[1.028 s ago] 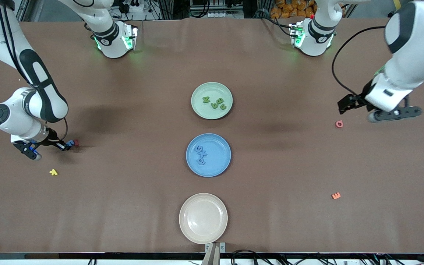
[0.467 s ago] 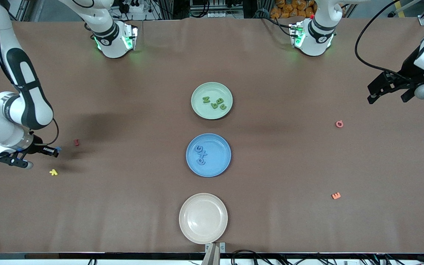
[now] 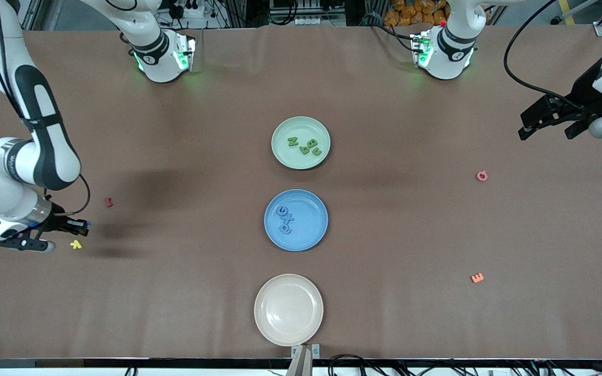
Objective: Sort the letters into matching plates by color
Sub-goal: 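Carry the blue E over the blue plate with the right gripper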
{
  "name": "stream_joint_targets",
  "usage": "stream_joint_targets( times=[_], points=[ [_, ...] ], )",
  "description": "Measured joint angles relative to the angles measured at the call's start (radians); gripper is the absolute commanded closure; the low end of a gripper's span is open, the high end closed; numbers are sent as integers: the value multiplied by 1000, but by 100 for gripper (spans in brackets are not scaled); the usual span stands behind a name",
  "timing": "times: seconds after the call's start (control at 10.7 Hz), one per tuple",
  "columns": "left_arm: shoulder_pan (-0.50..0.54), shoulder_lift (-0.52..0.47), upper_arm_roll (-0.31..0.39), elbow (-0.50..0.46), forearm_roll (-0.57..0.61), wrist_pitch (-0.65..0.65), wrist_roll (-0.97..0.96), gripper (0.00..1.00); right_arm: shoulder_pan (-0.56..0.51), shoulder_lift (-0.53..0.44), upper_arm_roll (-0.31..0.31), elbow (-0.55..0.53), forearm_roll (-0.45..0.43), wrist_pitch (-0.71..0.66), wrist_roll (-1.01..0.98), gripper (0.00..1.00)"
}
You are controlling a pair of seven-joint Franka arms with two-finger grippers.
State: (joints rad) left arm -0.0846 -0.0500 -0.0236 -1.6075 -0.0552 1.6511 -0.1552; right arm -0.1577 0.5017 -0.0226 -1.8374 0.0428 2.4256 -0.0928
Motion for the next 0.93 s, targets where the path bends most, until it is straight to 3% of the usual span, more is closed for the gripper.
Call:
stream_joint_targets(
  times=[0.37, 0.93],
  points=[
    [6, 9, 8, 16, -1, -14, 101, 0, 143, 19, 15, 40, 2, 0, 146, 93],
    [4, 11, 7, 16, 6, -21, 113, 0, 462, 82, 17, 131, 16, 0, 483, 93]
  ],
)
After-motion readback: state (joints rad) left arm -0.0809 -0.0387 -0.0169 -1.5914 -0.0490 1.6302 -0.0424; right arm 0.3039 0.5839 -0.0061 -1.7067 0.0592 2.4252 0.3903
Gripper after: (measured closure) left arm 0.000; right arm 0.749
